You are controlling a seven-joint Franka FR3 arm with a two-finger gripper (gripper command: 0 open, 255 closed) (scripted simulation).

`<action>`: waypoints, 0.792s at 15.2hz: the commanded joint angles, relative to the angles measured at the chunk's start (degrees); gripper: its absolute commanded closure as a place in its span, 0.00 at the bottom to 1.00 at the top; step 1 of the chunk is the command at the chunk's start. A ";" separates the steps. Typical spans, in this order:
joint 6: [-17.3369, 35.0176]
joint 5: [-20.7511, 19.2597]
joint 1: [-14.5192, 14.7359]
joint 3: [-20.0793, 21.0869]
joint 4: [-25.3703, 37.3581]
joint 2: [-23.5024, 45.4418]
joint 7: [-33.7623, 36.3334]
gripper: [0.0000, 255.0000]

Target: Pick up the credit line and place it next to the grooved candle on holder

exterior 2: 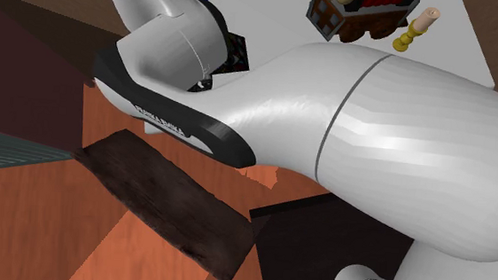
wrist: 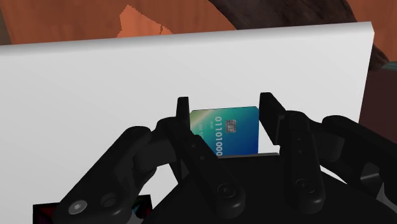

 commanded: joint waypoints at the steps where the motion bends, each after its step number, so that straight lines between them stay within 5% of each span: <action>1: -0.01 0.02 0.06 0.03 0.00 0.16 0.01 1.00; 12: -3.04 0.44 -0.08 0.29 1.59 -1.34 -0.03 1.00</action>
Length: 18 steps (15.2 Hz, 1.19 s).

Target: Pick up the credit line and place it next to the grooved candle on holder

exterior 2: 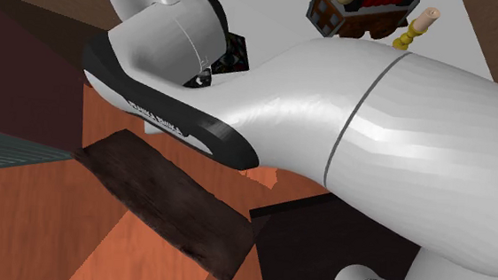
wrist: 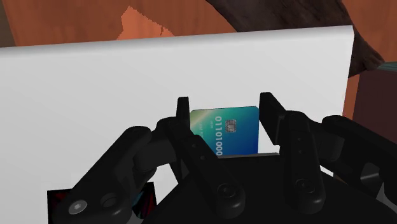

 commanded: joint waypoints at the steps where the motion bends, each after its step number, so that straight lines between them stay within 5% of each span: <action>1: -1.25 0.13 0.00 0.09 0.81 -0.44 0.03 1.00; 18: -13.05 0.88 0.26 0.65 10.27 -2.93 0.36 1.00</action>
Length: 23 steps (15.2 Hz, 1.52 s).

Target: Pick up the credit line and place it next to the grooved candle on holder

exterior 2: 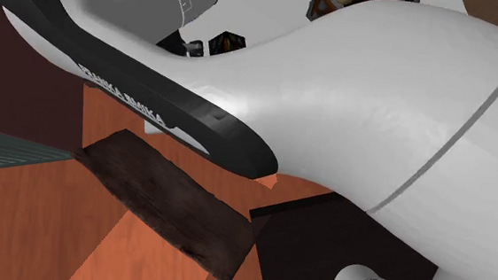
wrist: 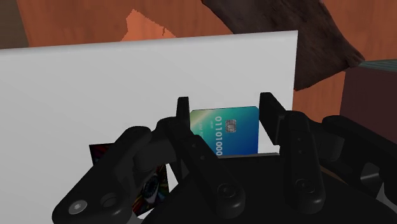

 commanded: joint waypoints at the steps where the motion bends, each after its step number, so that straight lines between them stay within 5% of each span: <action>1: -1.50 0.02 0.04 0.02 1.43 -0.06 0.00 1.00; 14: -12.12 -0.34 1.24 0.18 13.49 1.32 0.70 1.00; 23: -6.61 3.57 -9.06 -2.29 -6.66 -13.02 -10.59 1.00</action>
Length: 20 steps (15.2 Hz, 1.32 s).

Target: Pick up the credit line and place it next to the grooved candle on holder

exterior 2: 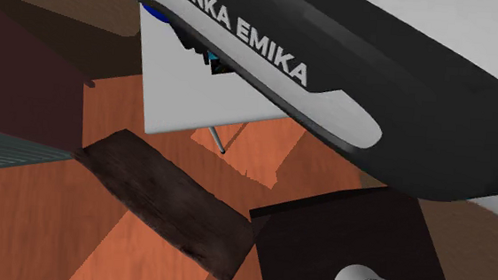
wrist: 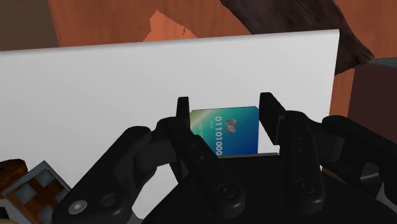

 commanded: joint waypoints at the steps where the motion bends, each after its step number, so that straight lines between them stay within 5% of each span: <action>1: 0.40 0.58 -1.93 -0.85 -2.85 -2.33 -2.75 1.00; 10: 1.76 1.71 -9.28 -5.69 -12.51 -10.15 -14.92 1.00; 20: 1.74 0.68 -16.34 -12.06 -16.11 -13.25 -28.24 1.00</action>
